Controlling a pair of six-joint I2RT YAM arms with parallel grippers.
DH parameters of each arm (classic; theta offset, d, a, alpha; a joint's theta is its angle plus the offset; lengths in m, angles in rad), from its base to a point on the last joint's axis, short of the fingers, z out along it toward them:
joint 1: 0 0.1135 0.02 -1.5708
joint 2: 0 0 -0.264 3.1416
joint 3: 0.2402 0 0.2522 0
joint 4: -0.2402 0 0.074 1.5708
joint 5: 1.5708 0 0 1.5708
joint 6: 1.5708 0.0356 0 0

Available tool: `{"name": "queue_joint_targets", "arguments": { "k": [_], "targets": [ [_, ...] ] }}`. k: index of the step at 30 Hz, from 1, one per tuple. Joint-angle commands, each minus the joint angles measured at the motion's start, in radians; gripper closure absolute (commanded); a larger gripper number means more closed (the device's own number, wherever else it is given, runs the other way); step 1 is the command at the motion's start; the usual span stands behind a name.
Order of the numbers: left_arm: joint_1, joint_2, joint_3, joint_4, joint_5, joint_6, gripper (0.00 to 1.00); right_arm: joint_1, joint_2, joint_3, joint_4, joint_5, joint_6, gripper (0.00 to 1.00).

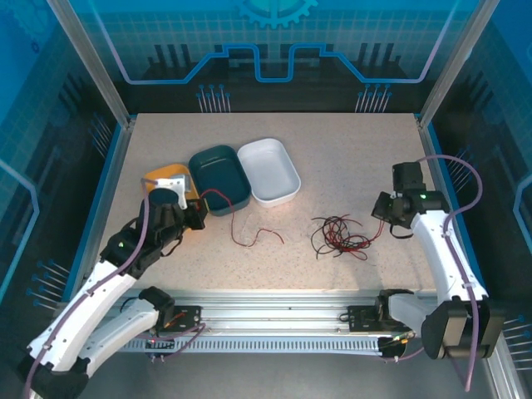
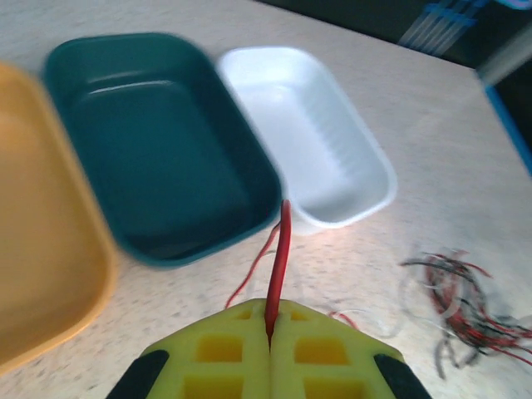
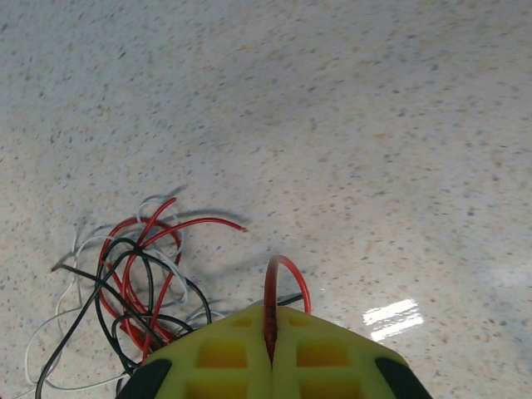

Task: Untangle the cables

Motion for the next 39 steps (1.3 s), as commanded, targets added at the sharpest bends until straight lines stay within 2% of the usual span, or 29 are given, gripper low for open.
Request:
{"name": "queue_joint_targets", "arguments": {
  "k": [1,6,11,16,26,31,39],
  "targets": [
    [-0.042,0.035,0.123,0.049,0.082,0.078,1.00,0.065,0.031,0.016,0.042,-0.024,0.041,1.00],
    [-0.047,0.104,0.292,0.048,0.198,0.122,1.00,0.135,0.084,0.041,0.062,-0.018,0.045,1.00],
    [-0.047,0.156,0.472,0.031,0.287,0.164,1.00,0.152,0.103,0.042,0.067,-0.017,0.052,1.00],
    [-0.048,0.200,0.574,0.063,0.369,0.196,1.00,0.167,0.097,0.040,0.075,-0.021,0.046,1.00],
    [-0.081,0.332,0.640,0.169,0.484,0.167,1.00,0.182,0.090,0.050,0.079,-0.025,0.045,1.00],
    [-0.141,0.419,0.701,0.159,0.525,0.166,1.00,0.187,0.099,0.086,0.057,-0.009,0.033,0.93],
    [-0.159,0.485,0.736,0.153,0.515,0.168,1.00,0.187,0.082,0.082,0.050,0.002,0.031,0.92]
  ]
}}
